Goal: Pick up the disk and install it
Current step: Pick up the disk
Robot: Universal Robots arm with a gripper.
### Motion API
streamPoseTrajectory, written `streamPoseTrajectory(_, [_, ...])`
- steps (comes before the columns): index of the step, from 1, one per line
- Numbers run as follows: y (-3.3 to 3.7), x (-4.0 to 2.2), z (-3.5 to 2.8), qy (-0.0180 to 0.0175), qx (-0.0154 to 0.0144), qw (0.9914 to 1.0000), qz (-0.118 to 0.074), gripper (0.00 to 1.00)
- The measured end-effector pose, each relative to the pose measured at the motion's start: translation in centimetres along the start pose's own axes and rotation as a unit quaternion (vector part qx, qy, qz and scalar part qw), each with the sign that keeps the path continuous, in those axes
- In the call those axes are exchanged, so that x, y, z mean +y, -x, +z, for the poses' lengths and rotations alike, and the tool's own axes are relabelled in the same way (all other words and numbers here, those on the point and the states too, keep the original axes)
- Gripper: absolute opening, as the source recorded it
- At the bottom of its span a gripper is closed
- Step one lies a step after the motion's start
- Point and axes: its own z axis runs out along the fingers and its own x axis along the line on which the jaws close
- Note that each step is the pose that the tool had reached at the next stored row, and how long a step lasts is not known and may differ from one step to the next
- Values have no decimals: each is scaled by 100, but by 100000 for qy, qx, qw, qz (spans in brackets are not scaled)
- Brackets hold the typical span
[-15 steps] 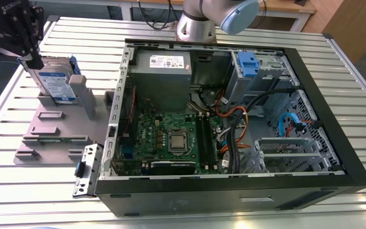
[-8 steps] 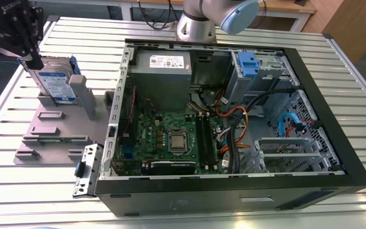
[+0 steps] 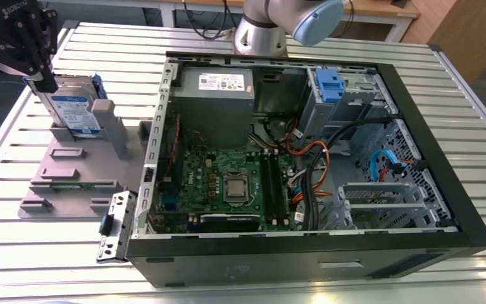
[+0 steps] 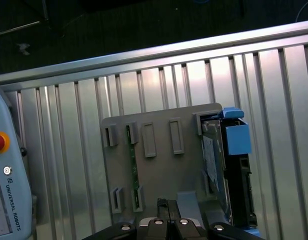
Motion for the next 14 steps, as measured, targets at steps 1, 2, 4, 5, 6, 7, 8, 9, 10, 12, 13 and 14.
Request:
streamPoseTrajectory(1, [0,0,0,-8,12,100000,-23,11])
streamPoseTrajectory(2, [0,0,0,-12,26,100000,-43,11])
streamPoseTrajectory(4, [0,0,1,-21,55,100000,-89,11])
streamPoseTrajectory(5, [0,0,0,-26,75,100000,-113,11])
streamPoseTrajectory(6, [0,0,0,-31,90,100000,-137,11])
streamPoseTrajectory(7, [0,0,0,-35,102,100000,-165,11])
streamPoseTrajectory(8, [0,0,0,-40,110,100000,-196,11])
streamPoseTrajectory(9, [0,0,0,-44,118,100000,-230,11])
streamPoseTrajectory(10, [0,0,0,-48,119,100000,-282,11])
streamPoseTrajectory(12, [0,0,0,-65,118,99999,-400,11])
streamPoseTrajectory(13, [0,0,1,-75,112,99999,-467,11])
streamPoseTrajectory(14, [0,0,1,-83,112,99999,-524,11])
